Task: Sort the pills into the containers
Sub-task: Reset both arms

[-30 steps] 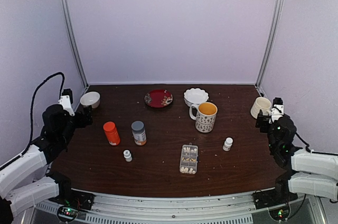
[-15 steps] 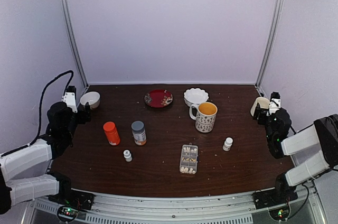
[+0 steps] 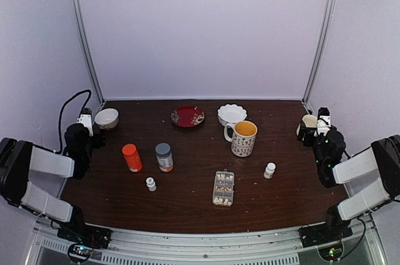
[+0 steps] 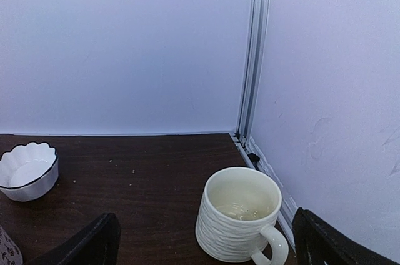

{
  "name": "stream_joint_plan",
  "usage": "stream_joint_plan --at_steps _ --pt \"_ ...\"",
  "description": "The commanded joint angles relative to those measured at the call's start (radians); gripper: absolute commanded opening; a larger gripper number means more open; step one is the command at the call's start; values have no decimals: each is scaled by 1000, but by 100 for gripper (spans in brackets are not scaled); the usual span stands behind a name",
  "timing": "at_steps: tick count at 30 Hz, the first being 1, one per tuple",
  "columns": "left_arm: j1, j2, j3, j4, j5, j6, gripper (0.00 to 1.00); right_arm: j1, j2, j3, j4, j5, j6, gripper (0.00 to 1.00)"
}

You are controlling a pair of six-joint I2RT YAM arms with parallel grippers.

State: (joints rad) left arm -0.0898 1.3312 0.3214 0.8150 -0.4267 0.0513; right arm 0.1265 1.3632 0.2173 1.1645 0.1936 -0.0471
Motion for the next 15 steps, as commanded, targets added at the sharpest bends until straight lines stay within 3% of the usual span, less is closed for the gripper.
stream_joint_plan --at_steps 1,2,15 --pt "80 102 -11 250 154 -24 98 -5 -1 -7 27 -14 -4 100" --pt "81 87 -3 199 159 -34 97 -5 0 -7 27 -15 -4 100" --pt "81 100 -7 238 160 -28 98 -5 1 -4 24 -16 -4 100"
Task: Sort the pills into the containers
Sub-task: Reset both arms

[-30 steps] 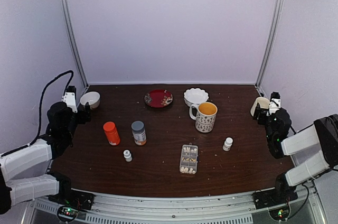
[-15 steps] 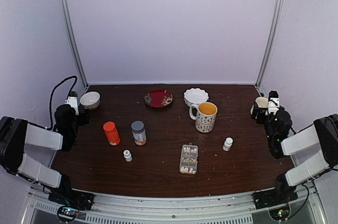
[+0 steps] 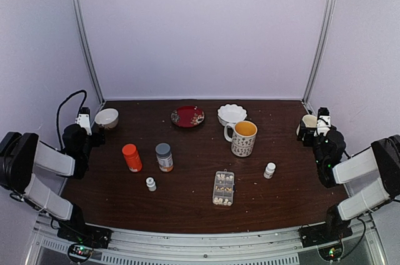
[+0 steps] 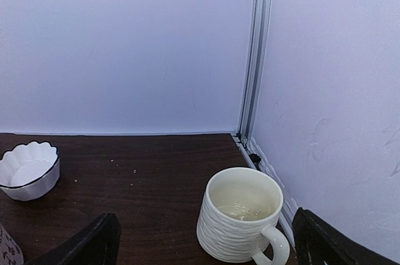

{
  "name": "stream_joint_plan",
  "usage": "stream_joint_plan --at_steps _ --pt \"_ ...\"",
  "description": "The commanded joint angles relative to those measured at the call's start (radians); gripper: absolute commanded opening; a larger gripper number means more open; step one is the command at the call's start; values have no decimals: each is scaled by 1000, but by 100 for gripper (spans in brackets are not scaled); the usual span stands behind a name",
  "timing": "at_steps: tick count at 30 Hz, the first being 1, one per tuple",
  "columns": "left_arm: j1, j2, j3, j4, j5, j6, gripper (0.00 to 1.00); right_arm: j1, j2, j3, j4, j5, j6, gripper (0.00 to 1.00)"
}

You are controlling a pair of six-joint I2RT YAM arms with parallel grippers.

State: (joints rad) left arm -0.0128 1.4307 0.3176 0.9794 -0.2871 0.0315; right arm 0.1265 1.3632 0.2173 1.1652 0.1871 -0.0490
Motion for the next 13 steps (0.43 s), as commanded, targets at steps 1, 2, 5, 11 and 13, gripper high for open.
stream_joint_plan --at_steps 1,2,5,11,13 --pt "4 1 -4 72 20 -9 98 -5 0 -4 24 -9 -2 100" --pt "4 1 -3 73 20 -9 98 -5 -1 -4 24 -9 -2 100" --pt "4 1 -2 69 21 -8 98 -5 -1 -5 25 -9 -3 100" --pt "4 2 0 66 22 -9 98 -5 0 -9 30 -5 -3 100" --pt "4 1 -3 72 20 -9 98 -5 -1 -10 33 -3 -2 100"
